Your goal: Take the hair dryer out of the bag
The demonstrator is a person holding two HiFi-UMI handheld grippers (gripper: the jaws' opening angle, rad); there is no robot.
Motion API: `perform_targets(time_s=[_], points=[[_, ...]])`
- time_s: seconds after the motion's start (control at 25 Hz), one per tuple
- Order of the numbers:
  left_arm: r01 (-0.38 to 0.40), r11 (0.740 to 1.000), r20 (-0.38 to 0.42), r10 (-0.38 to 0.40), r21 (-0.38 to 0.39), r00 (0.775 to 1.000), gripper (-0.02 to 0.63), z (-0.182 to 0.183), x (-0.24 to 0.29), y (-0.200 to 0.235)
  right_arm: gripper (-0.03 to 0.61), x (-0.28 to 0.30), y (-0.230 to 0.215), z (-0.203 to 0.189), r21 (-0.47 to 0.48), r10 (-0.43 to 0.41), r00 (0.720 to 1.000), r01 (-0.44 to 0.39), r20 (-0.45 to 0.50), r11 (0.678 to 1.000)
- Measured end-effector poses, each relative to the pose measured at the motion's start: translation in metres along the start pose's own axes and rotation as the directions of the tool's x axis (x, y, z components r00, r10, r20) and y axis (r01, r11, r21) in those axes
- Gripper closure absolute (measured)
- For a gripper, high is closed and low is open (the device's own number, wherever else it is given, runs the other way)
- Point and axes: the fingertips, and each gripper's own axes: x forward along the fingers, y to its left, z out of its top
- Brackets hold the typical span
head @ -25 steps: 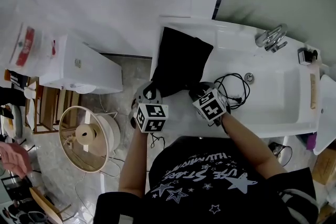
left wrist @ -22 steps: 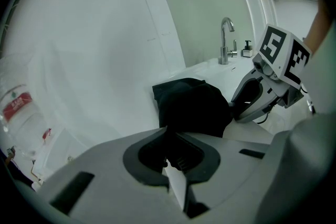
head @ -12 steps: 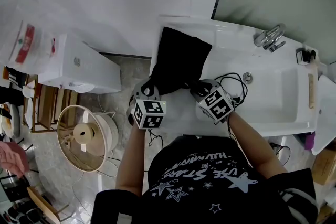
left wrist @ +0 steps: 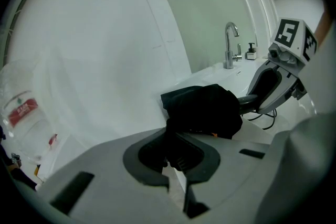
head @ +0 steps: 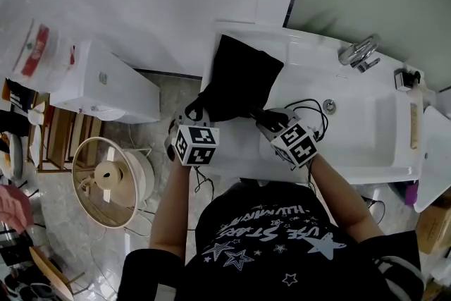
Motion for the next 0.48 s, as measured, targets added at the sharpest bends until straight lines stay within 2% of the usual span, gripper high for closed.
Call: perform_targets(time_s=[0.24, 0.48], points=[[-0.024, 1.0, 0.003, 0.024, -0.017, 1.0, 0.592, 0.003, -0.004, 0.006, 0.42, -0.014, 0.006, 0.003, 0.059, 0.044, 0.998, -0.047, 0.048, 0.997], [-0.038, 0.999, 0.003, 0.039, -0.035, 0.999, 0.592, 0.006, -0.009, 0.012, 0.422, -0.031, 0.015, 0.003, -0.02, 0.062, 0.997, -0.061, 0.055, 0.998]])
